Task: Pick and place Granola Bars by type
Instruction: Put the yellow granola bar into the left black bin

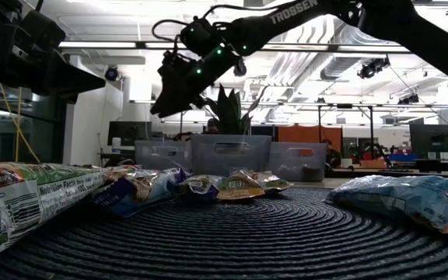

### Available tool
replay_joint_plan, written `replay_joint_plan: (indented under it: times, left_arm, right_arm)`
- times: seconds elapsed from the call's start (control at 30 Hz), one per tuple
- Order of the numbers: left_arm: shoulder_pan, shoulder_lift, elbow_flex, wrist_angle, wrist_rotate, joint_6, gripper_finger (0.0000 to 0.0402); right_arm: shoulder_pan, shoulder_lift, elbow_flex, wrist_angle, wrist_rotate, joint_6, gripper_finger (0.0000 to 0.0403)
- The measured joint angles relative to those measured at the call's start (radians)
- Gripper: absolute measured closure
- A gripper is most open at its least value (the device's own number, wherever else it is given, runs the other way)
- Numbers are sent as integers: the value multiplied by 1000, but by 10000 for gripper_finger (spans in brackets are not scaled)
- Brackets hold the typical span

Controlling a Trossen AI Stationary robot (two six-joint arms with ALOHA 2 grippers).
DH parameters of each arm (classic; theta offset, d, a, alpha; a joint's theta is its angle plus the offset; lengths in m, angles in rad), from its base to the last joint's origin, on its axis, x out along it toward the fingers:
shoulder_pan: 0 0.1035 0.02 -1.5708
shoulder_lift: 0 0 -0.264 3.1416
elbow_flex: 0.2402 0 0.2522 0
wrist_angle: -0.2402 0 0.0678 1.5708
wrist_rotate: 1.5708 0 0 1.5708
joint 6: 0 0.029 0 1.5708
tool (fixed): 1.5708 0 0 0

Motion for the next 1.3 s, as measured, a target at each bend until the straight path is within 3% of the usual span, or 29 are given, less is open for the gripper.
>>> replay_joint_plan:
  times: [0.5, 0.93, 1.3]
  left_arm:
    - [0, 0, 0, 0, 0, 0, 400]
    - [0, 0, 0, 3, 0, 0, 400]
    - [0, 0, 0, 2, 0, 0, 400]
  right_arm:
    - [83, -190, 0, -49, 154, -337, 210]
    - [226, -338, 0, -526, 160, -568, 210]
    - [374, -350, 0, -805, 144, -581, 211]
